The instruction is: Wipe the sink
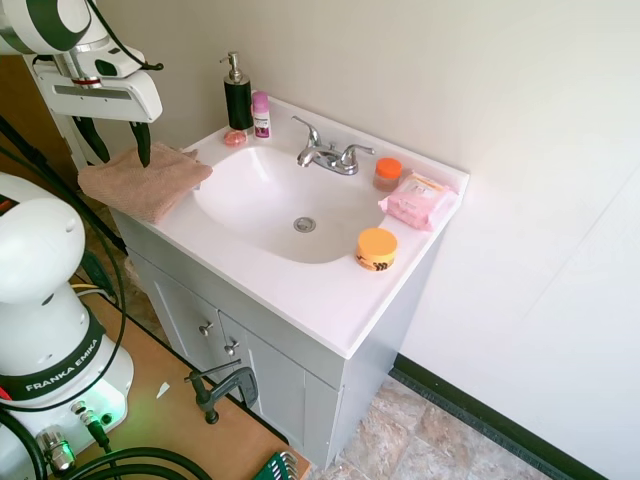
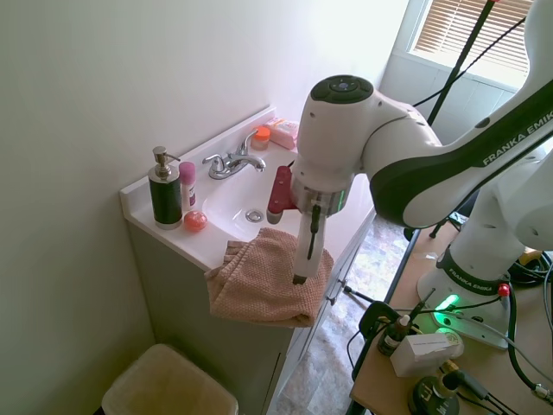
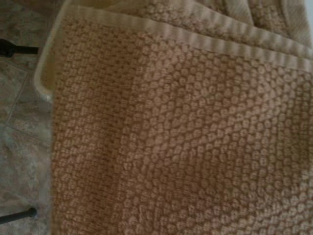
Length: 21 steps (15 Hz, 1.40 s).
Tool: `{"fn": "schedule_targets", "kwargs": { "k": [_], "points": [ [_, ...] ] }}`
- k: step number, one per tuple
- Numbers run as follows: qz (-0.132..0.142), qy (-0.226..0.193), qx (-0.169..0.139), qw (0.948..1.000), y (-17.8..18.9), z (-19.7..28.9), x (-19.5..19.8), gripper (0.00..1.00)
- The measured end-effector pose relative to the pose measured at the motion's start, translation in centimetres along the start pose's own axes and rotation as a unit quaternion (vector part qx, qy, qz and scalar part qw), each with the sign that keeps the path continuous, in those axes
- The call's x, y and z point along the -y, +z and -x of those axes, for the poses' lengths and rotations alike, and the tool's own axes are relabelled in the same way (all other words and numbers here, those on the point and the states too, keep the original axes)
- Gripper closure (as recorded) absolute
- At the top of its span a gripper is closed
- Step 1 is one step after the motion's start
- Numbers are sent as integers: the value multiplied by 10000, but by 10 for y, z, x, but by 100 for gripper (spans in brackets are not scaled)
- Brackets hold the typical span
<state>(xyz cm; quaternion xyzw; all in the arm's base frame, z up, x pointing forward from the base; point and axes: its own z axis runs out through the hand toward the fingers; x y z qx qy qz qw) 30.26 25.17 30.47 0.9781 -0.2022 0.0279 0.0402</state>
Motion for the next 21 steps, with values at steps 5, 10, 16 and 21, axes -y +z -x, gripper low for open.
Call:
{"fn": "schedule_targets", "kwargs": {
  "k": [5, 10, 16, 21],
  "points": [
    [139, 82, -61, 9999, 10, -24, 12, 0],
    [284, 111, 72, 9995, 41, -32, 9, 0],
    [276, 114, 44, 9995, 57, -34, 8, 100],
    [257, 78, 35, 9996, 57, -31, 9, 100]
  ]
}}
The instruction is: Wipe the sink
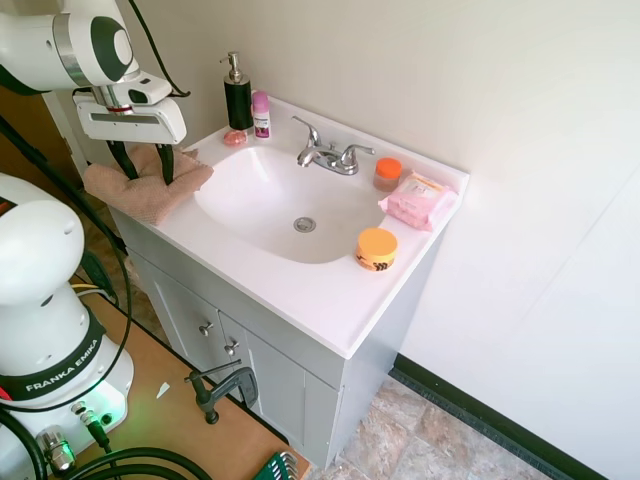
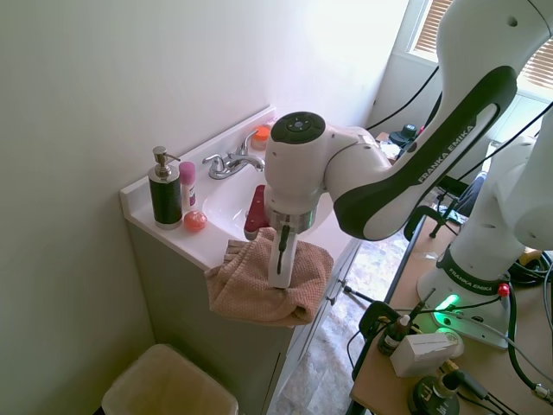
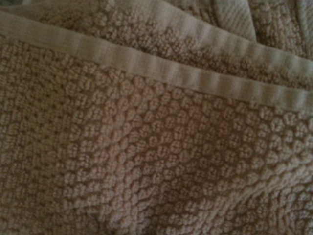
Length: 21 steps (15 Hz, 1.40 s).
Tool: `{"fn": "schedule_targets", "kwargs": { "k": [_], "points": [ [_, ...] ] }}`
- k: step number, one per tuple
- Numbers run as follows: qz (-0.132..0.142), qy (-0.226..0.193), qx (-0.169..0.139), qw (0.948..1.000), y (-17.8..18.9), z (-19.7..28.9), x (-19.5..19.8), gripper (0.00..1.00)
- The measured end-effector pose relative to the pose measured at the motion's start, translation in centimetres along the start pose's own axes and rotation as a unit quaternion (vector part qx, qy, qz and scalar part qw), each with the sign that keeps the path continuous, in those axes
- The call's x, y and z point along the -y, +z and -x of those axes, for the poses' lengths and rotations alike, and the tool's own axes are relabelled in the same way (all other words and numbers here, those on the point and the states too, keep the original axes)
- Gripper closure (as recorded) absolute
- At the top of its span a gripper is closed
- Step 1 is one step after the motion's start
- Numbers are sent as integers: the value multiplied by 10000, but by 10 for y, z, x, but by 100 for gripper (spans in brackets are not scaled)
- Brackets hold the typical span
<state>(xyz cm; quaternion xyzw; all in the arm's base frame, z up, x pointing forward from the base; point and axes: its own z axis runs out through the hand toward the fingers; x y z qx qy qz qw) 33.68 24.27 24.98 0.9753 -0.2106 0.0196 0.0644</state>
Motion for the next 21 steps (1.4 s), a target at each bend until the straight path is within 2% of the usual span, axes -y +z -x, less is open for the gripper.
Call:
{"fn": "schedule_targets", "kwargs": {
  "k": [11, 21],
  "points": [
    [-6, 23, -18, 10000, 1, -5, -3, 100],
    [44, 764, -27, 9971, 11, -80, -23, 100]
  ]
}}
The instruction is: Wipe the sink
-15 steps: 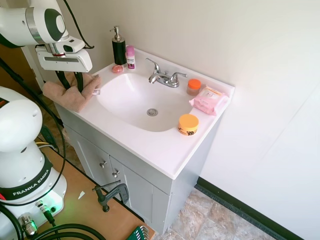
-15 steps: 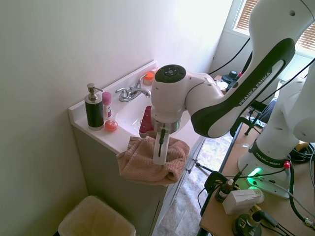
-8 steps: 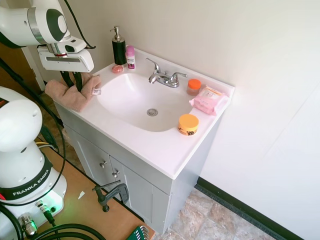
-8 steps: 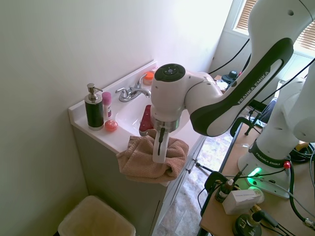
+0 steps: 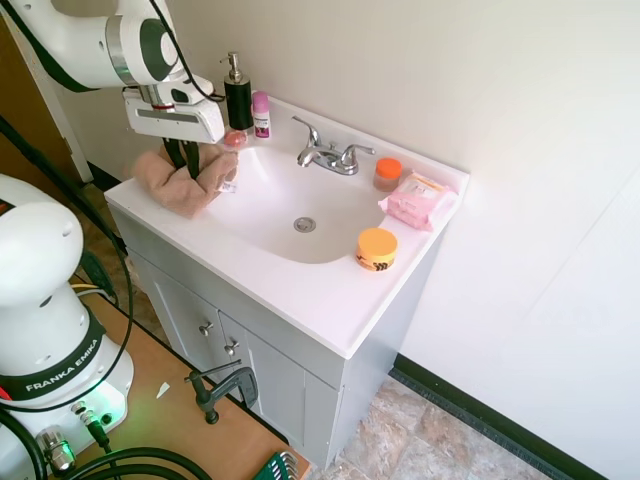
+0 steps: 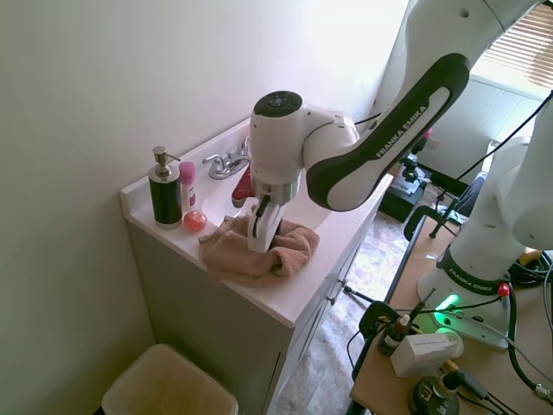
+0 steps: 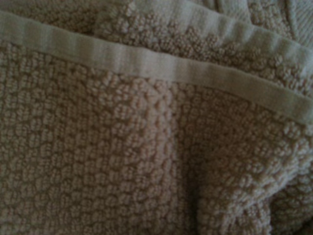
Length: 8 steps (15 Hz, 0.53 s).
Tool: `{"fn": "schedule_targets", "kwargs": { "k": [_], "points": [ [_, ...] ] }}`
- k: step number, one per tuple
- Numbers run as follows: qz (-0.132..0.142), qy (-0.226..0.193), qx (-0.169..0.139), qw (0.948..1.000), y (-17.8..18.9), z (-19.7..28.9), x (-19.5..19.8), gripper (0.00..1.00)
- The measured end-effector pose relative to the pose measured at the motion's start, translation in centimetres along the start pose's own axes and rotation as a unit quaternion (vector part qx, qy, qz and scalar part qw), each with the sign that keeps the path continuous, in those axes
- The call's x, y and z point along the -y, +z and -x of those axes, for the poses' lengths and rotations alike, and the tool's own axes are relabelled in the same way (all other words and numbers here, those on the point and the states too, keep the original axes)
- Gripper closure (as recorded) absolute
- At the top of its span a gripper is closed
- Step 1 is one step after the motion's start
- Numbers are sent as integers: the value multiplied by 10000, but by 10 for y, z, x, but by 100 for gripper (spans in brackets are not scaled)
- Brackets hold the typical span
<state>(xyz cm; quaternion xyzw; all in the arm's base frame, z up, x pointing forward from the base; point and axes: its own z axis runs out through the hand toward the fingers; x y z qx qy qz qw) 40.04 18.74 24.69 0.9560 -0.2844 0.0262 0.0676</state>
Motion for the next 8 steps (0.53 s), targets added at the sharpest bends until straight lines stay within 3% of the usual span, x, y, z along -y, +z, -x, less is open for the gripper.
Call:
{"fn": "schedule_targets", "kwargs": {
  "k": [8],
  "points": [
    [416, 166, 18, 9990, 68, -52, -57, 100]
  ]
}}
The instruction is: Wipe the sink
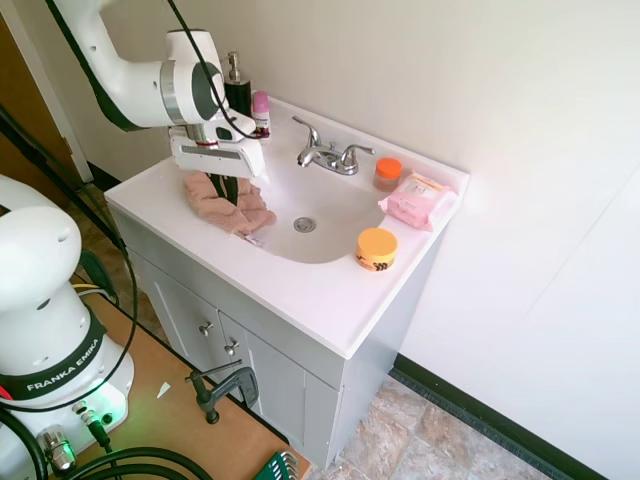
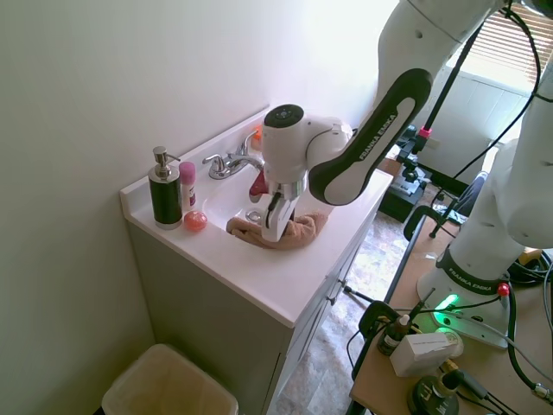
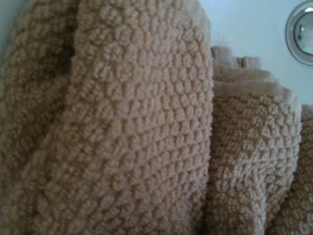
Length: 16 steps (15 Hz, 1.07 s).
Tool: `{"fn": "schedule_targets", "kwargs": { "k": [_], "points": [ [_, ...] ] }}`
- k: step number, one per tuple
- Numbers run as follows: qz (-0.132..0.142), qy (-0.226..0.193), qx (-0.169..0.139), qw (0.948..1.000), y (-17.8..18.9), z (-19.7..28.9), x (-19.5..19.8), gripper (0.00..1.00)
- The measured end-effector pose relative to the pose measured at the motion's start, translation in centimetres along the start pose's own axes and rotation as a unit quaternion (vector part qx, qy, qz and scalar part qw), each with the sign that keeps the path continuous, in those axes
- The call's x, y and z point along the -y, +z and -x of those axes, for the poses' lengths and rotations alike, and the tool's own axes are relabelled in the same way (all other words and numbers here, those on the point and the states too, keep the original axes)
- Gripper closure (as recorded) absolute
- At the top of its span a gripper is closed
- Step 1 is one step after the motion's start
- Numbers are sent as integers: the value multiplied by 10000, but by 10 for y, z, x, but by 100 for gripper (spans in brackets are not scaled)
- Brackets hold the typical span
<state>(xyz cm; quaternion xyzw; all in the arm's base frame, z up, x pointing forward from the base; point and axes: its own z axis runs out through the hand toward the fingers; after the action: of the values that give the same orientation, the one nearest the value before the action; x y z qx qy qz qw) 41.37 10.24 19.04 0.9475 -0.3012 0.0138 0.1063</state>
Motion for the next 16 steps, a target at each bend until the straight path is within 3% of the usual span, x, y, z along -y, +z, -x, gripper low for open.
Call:
{"fn": "schedule_targets", "kwargs": {
  "k": [8, 16],
  "points": [
    [566, -134, -537, 9969, 29, -27, -44, 100],
    [1104, -304, -1402, 9835, 61, -61, -72, 100]
  ]
}}
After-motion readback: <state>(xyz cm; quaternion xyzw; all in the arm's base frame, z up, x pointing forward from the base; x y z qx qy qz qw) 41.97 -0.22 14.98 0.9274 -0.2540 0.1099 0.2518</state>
